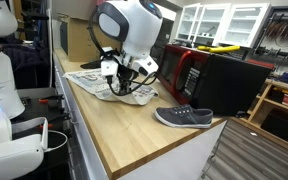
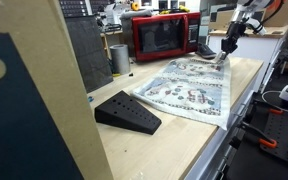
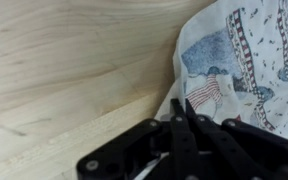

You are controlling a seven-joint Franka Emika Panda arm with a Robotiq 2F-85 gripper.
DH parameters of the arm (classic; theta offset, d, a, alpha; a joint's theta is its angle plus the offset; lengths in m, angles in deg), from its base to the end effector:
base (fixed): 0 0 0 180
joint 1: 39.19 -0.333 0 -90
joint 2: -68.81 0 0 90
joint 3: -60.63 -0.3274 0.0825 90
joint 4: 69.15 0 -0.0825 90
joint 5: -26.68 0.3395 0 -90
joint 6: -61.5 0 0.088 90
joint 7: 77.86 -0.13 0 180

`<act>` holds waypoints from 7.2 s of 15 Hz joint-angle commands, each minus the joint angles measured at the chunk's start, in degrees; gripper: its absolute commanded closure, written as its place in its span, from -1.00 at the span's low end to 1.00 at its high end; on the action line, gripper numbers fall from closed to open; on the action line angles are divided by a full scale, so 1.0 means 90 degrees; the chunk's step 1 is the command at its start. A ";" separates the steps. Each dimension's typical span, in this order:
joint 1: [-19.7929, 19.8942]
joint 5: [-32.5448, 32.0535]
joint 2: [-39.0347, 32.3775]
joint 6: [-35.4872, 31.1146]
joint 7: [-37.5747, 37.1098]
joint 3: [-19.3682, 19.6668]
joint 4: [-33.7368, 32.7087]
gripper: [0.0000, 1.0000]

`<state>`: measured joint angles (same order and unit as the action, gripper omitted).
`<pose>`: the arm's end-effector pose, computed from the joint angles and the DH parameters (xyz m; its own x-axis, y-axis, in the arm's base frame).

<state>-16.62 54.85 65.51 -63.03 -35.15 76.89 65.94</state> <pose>0.3657 -0.2598 0.3139 0.9653 -0.2612 -0.0005 -0.2386 -0.8809 -0.4088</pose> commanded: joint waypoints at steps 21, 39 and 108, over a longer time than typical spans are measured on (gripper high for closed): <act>-0.3097 -0.1491 0.2251 -0.2296 -0.0226 -0.1456 0.2501 0.99; -0.3939 -0.1189 0.2289 -0.2025 -0.0167 -0.1549 0.2654 0.96; -0.3044 -0.9441 0.0797 -0.3989 -0.6686 -0.3185 0.1683 0.15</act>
<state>-44.62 -25.55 73.98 -100.20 -91.41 48.95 83.08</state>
